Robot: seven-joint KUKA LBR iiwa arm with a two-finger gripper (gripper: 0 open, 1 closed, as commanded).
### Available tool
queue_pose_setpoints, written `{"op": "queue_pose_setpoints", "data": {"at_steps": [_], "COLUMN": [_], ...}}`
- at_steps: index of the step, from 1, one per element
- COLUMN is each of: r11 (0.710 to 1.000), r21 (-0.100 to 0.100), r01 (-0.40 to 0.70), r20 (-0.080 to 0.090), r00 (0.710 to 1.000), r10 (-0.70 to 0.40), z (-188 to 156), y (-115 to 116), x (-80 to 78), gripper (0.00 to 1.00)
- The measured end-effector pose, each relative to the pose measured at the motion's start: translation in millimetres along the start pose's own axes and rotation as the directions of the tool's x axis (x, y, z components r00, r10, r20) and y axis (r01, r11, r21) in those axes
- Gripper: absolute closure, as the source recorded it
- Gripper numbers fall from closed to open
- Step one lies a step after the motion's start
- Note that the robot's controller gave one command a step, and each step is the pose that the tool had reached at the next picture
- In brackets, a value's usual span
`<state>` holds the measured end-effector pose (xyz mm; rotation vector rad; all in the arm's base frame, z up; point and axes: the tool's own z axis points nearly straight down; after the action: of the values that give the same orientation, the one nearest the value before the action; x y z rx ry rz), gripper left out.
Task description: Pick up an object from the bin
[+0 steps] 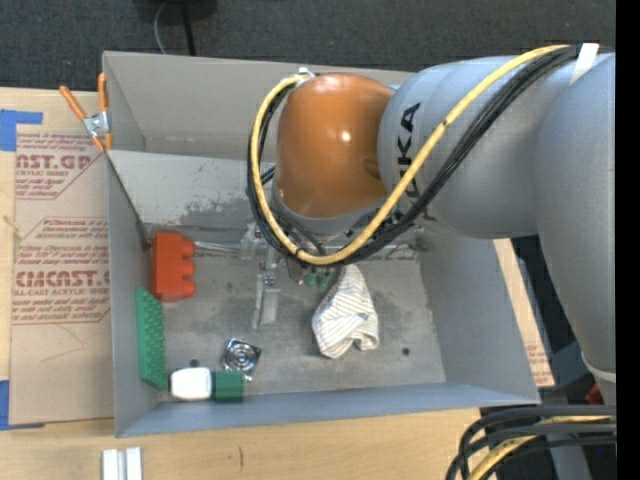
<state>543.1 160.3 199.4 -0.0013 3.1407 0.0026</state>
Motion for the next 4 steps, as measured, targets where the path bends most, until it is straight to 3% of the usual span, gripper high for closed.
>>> {"op": "queue_pose_setpoints", "data": {"at_steps": [1,2,3,4], "r11": [0.998,1.000,0.972,0.983], "r21": [-0.003,0.003,0.000,0.000], "r01": [-0.056,-0.012,0.233,0.182], "r20": [0.002,-0.003,0.000,0.003], "r00": [0.998,1.000,0.972,0.983], "r10": [0.056,0.012,-0.233,-0.182], "z": [33.0,57.2,64.2,88.5], "y": [-33.1,-52.6,-62.7,-94.6], "x": [-3.5,-14.2,-16.8,-13.8], "gripper": [0.00,0.00,0.00,0.00]}}
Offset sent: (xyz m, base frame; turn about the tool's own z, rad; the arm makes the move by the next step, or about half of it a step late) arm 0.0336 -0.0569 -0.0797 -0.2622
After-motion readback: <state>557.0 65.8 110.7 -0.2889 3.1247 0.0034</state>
